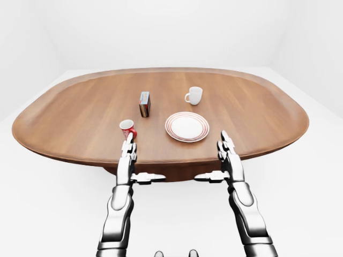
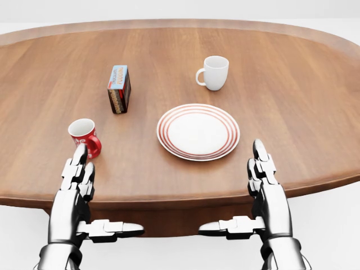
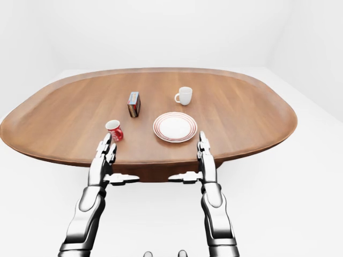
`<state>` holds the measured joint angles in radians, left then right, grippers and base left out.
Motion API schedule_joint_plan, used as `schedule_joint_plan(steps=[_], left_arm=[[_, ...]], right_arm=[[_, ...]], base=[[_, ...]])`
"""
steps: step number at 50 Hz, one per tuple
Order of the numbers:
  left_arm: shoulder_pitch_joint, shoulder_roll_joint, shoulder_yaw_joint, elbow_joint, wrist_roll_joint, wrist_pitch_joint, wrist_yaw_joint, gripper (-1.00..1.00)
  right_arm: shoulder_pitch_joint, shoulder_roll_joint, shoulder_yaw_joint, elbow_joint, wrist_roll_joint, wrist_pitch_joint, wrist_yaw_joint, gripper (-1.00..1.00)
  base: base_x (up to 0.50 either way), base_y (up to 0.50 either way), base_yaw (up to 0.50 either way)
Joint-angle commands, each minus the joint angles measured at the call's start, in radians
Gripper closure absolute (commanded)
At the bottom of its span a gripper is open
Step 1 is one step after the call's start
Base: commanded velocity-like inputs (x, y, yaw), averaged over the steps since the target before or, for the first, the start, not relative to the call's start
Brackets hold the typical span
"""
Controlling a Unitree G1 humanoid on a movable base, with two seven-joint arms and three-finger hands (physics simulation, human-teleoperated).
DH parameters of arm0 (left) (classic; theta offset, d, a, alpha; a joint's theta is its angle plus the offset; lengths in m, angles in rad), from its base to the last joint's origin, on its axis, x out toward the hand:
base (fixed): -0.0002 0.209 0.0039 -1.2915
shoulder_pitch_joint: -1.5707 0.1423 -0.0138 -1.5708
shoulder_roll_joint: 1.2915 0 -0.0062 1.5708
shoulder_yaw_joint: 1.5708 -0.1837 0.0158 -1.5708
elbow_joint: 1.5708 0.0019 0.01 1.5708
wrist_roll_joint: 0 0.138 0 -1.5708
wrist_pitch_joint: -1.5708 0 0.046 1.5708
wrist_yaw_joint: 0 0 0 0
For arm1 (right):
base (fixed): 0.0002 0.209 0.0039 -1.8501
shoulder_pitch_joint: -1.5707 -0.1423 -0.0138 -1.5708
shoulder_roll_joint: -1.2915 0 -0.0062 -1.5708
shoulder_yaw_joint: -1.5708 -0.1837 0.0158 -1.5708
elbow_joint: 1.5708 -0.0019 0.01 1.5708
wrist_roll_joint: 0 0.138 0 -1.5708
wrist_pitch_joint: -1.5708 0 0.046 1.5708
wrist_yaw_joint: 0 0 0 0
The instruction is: Pick up the red mug and put it on the plate
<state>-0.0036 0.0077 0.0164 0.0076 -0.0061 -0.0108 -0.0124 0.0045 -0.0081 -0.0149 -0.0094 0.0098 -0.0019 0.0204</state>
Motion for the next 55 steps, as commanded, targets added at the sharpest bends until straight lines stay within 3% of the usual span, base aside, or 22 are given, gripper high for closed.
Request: schedule_joint_plan(steps=[1, 6, 8, 9, 12, 13, 16, 17, 23, 43, 55], left_arm=[[-0.019, 0.017, 0.036, 0.027, -0.012, -0.026, -0.015, -0.98], [-0.033, 0.024, 0.047, -0.005, -0.023, -0.001, -0.011, -0.98], [-0.039, 0.027, 0.052, -0.028, -0.025, 0.013, -0.01, -0.98], [-0.068, 0.031, 0.086, -0.266, -0.096, 0.098, 0.009, -0.98], [-0.17, 0.058, 0.161, -0.569, -0.245, 0.098, 0.078, -0.98], [-0.247, 0.086, 0.205, -0.662, -0.321, 0.098, 0.124, -0.98], [-0.29, 0.119, 0.203, -0.637, -0.344, 0.098, 0.178, -0.98], [-0.323, 0.116, 0.223, -0.556, -0.351, 0.098, 0.182, -0.98], [-0.317, 0.147, 0.206, -0.546, -0.382, 0.098, 0.21, -0.98], [-0.319, 0.163, 0.21, -0.539, -0.393, 0.098, 0.217, -0.98], [-0.321, 0.167, 0.215, -0.531, -0.395, 0.098, 0.214, -0.98]], right_arm=[[0.006, -0.012, -0.023, -0.026, 0.014, 0.003, 0.036, -1.0], [0.0, -0.015, -0.031, -0.032, 0.019, 0.009, 0.038, -1.0], [0.0, -0.017, -0.038, -0.061, 0.026, 0.029, 0.038, -1.0], [-0.018, -0.027, -0.051, -0.272, 0.053, 0.089, 0.034, -1.0], [-0.065, -0.044, -0.054, -0.517, 0.073, 0.089, 0.056, -1.0], [-0.108, -0.052, -0.059, -0.622, 0.085, 0.089, 0.06, -1.0], [-0.135, -0.046, -0.072, -0.627, 0.084, 0.089, 0.061, -1.0], [-0.174, -0.06, -0.133, -0.634, 0.117, 0.089, 0.04, -1.0], [-0.169, -0.074, -0.13, -0.624, 0.131, 0.089, 0.022, -1.0], [-0.164, -0.08, -0.129, -0.632, 0.137, 0.089, 0.021, -1.0], [-0.164, -0.076, -0.116, -0.637, 0.122, 0.089, 0.05, -1.0]], base=[[0.0, 0.0, 0.0], [0.0, 0.0, 0.0], [0.0, 0.0, 0.0], [0.0, 0.0, 0.0], [0.0, 0.0, 0.0], [0.0, 0.0, 0.0], [0.0, 0.0, 0.0], [0.0, 0.0, 0.0], [0.0, 0.0, 0.0], [0.0, 0.0, 0.0], [0.0, 0.46, 0.0]])
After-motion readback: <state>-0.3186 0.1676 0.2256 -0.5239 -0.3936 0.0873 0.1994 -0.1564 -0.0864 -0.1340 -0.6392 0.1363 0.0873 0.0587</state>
